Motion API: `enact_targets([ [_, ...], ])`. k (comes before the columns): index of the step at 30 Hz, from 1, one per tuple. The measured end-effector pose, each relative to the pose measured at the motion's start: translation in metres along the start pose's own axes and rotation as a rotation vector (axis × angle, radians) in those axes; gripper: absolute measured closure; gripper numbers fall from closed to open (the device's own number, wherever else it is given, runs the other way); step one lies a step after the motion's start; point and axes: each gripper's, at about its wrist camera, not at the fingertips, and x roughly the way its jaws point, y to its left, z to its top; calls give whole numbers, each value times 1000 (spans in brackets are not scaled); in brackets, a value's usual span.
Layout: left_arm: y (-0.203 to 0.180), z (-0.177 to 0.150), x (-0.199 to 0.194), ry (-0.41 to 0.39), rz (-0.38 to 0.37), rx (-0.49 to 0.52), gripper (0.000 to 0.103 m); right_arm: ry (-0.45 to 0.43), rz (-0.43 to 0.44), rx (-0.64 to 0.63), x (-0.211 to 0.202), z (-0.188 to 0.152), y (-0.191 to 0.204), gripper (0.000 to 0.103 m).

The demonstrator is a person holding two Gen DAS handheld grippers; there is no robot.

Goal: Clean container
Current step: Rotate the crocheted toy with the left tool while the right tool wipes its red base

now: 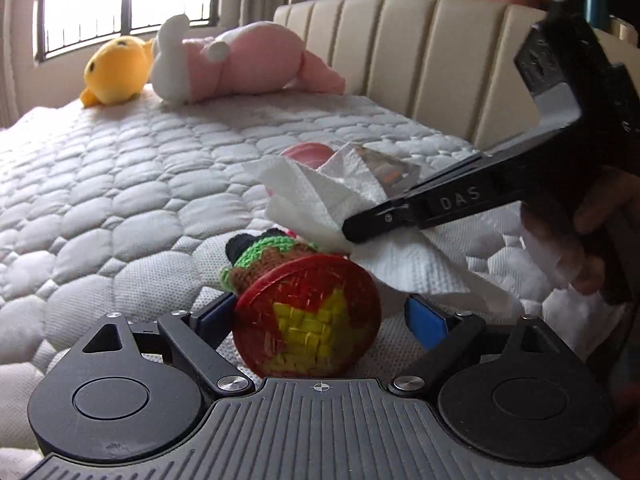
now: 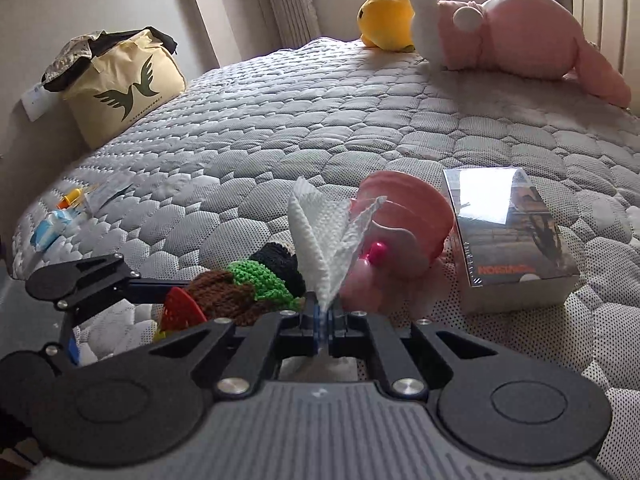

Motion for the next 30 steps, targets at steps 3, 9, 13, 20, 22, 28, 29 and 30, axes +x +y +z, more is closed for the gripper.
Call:
enact_targets([
  [3,1,-4,5,3,20,-7,9,-71,86,16,-18,7,9,98],
  [9,6,-13,6,33,-1,-28,9,-83,222,32,-25,12,20,98],
  [13,10,-17,3,56,1,-65,9,-60,187,56,-19,7,11,98],
  [20,26,0,18,90,-61,-280,7,-43,142,117,-18,-6,-13,98],
  [22,27,4,25,97,-54,-332,7,-71,136,154,-28,-12,-26,98],
  [28,21,14,37,53,-7,-293,25,-130,95,239,-51,-28,-56,98],
  [29,18,15,37,46,2,-252,27,-134,86,246,-54,-30,-59,98],
  [30,16,14,36,45,16,-199,29,-136,78,249,-55,-31,-61,98],
])
